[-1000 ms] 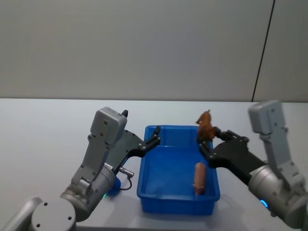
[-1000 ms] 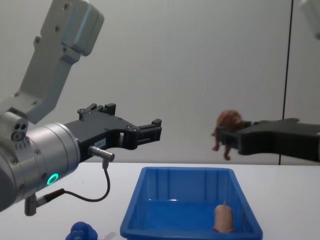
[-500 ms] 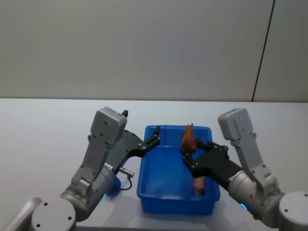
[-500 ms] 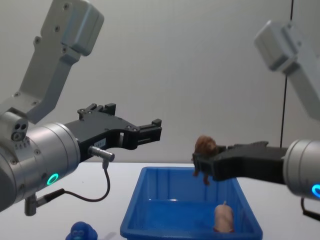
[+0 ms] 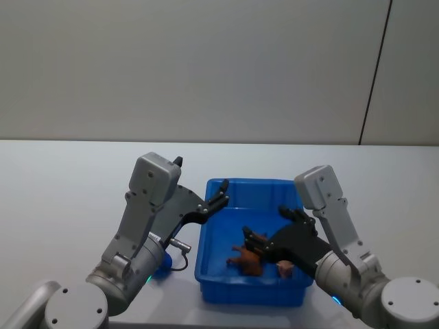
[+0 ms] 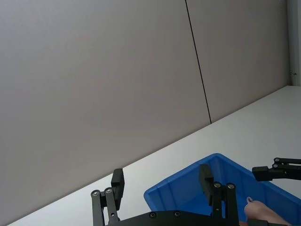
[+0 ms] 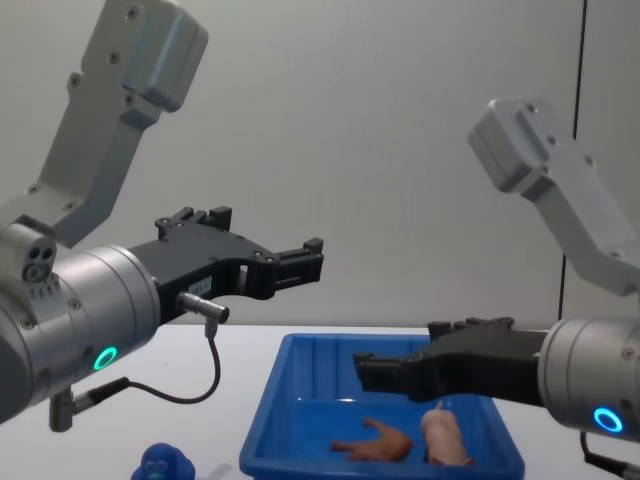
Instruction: Pick up the two dolls from the table and place them into the box.
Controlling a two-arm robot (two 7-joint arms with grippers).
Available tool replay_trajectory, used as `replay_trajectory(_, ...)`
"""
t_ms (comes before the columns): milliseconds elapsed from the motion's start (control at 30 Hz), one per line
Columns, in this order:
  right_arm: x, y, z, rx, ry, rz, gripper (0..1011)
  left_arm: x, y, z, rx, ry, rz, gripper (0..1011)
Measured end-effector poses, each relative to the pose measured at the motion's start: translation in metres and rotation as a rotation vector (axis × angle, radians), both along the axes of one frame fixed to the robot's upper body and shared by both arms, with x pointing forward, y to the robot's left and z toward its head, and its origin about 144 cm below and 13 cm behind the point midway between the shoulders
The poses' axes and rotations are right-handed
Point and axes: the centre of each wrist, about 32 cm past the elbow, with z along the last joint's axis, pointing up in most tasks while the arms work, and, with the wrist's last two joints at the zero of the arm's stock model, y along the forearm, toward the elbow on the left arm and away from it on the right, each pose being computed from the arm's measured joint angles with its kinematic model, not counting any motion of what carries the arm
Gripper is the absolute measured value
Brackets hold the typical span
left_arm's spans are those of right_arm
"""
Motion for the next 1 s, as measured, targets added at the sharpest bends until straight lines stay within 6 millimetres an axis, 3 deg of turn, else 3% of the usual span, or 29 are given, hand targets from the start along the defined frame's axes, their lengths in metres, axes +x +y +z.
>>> replay_trajectory(200, -0.002, -0.005, 0.002, 0.009, -0.021, -0.004, 1001, 0.000, 0.000, 0.000, 0.000, 0.000, 0.000, 1001)
replay_trajectory(1000, -0.015, -0.074, 0.005, 0.044, -0.054, -0.121, 1003, 0.000, 0.000, 0.000, 0.001, 0.000, -0.001, 1001)
